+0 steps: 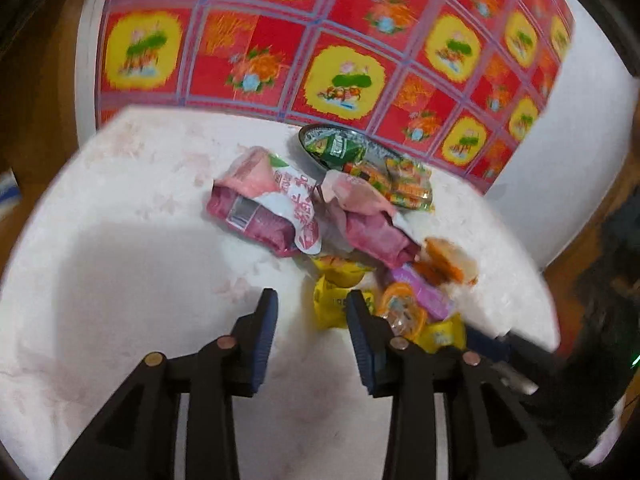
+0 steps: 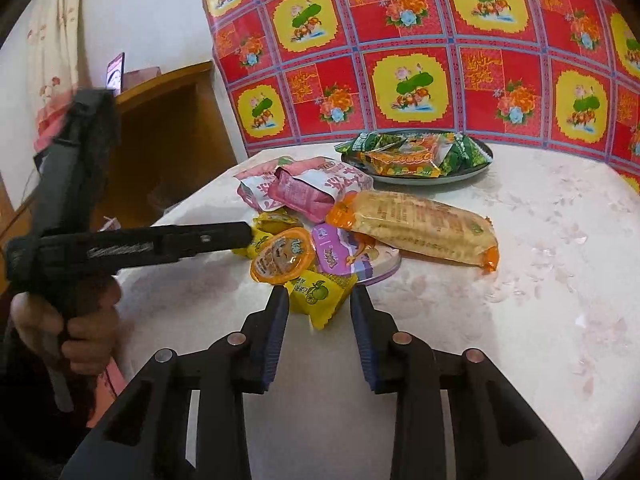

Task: Organize snacks
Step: 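Grasp a yellow candy packet with the right tool while the left tool grasps another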

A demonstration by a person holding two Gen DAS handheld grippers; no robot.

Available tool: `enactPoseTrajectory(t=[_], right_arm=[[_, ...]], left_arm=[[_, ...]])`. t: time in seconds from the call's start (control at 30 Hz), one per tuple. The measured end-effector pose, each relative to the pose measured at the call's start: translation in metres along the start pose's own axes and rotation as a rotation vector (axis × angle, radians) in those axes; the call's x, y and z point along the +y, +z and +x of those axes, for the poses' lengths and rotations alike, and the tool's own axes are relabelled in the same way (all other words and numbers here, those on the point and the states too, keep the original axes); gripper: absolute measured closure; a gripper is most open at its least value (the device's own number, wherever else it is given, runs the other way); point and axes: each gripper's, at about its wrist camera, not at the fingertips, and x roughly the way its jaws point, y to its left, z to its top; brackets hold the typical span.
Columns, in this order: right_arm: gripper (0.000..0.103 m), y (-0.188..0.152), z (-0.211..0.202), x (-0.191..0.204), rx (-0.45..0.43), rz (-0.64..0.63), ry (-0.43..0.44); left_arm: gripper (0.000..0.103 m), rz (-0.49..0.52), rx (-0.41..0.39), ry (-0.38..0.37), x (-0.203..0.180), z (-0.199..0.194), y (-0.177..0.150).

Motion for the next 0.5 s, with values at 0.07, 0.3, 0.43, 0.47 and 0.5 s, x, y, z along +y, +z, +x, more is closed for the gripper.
enactPoseTrajectory(t=[0.07, 0.3, 0.43, 0.47, 0.5], right_arm=[[0.076, 0.0, 0.001, -0.002, 0.002, 0.012, 0.012], [0.081, -0.003, -0.009, -0.008, -0.038, 0.032, 0.03], [0.084, -0.003, -0.015, -0.011, -0.047, 0.031, 0.01], [0.084, -0.003, -0.016, -0.013, -0.046, 0.033, 0.007], [0.084, -0.004, -0.018, -0.014, -0.043, 0.034, 0.001]], left_arm=[[0.085, -0.017, 0.025, -0.049, 0.001, 0.0, 0.001], [0.098, 0.013, 0.004, -0.045, -0.01, -0.014, -0.01], [0.103, 0.022, -0.054, -0.019, -0.009, -0.032, -0.017], [0.103, 0.022, -0.058, -0.015, -0.008, -0.035, -0.019], [0.103, 0.023, -0.055, -0.012, -0.007, -0.037, -0.022]])
